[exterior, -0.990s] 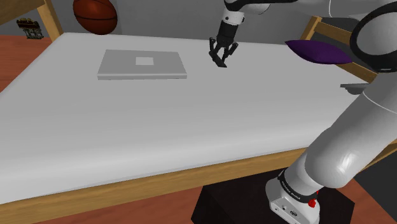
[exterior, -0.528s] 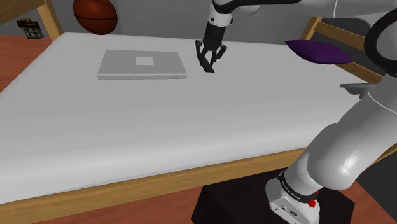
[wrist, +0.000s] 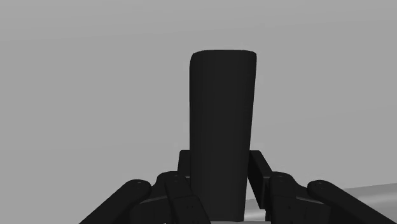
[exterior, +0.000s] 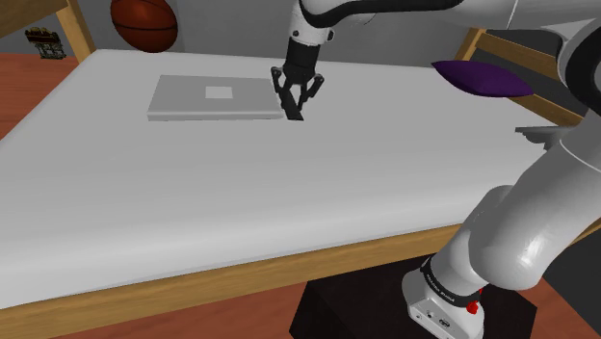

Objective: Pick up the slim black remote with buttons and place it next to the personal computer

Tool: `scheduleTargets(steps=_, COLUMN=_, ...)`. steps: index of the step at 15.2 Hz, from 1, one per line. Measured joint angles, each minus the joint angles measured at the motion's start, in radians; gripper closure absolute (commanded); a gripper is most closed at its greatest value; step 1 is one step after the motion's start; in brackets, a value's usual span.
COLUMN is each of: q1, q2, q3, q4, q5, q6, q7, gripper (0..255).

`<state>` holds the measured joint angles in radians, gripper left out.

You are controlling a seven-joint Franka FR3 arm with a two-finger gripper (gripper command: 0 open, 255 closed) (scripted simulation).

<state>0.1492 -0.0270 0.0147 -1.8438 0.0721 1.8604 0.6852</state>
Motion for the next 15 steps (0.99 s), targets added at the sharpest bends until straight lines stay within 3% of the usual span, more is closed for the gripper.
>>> scheduleTargets(steps=15, q1=0.005, q2=0.027, q3=0.006, q4=-0.165, q5=0.006, q6=0.193, q7=-0.006, gripper=255)
